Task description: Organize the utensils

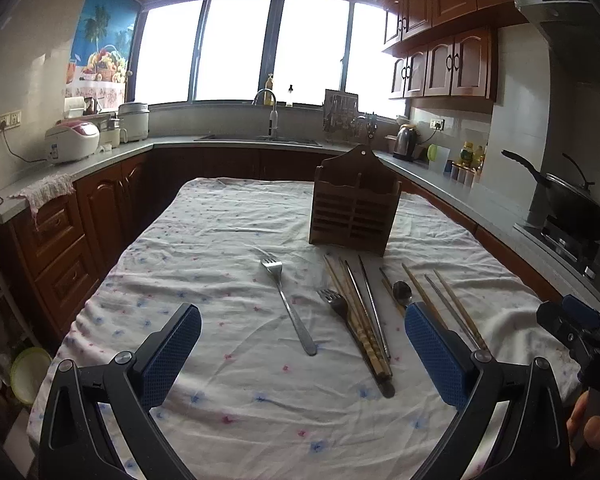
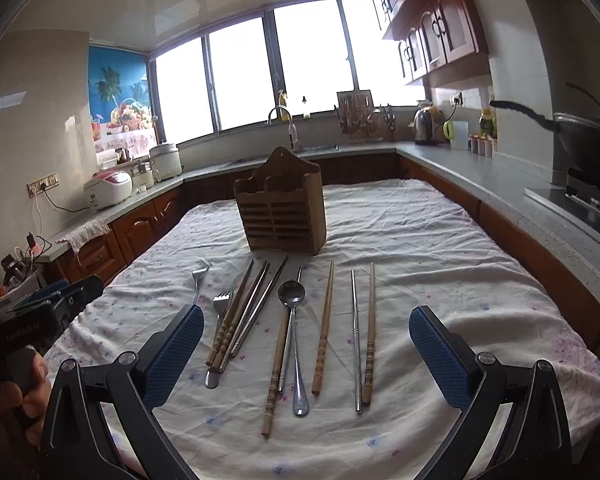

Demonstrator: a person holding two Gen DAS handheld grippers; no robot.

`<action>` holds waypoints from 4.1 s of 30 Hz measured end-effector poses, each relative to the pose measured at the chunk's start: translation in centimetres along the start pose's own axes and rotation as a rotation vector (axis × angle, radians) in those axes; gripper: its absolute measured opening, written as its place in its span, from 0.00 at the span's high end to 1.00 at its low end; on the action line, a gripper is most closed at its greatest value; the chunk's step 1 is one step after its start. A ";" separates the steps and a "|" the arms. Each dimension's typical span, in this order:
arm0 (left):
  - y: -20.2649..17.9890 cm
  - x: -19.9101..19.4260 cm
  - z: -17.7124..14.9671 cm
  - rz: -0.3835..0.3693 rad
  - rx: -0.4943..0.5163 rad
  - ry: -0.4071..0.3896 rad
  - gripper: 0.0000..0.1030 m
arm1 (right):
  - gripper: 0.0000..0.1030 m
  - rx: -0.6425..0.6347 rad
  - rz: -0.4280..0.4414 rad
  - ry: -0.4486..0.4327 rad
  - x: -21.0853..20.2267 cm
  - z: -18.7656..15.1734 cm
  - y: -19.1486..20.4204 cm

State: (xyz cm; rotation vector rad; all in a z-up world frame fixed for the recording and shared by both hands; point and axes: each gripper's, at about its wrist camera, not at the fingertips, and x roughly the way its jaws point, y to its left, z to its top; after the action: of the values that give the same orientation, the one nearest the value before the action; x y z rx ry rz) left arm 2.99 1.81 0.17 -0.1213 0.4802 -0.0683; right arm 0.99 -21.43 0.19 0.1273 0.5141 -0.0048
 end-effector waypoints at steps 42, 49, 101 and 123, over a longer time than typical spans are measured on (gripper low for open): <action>-1.5 33.1 10.3 -0.103 0.041 0.593 0.69 | 0.77 0.129 0.058 0.531 26.6 4.4 -5.2; -2.9 34.9 9.6 -0.064 0.115 0.587 0.85 | 0.91 -0.015 -0.027 0.507 27.2 4.3 -3.3; 2.7 7.3 16.0 -0.265 -0.023 0.075 0.96 | 0.95 0.129 0.213 -0.013 7.8 17.0 -2.5; 3.0 13.7 23.8 -0.247 -0.033 -0.134 0.96 | 0.95 0.193 0.137 -0.243 14.5 26.4 -4.5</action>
State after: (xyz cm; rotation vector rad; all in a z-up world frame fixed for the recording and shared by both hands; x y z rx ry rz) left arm 26.26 5.86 14.51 -0.2161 0.3306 -0.2921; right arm 26.40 -28.71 15.35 0.3465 0.2610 0.0629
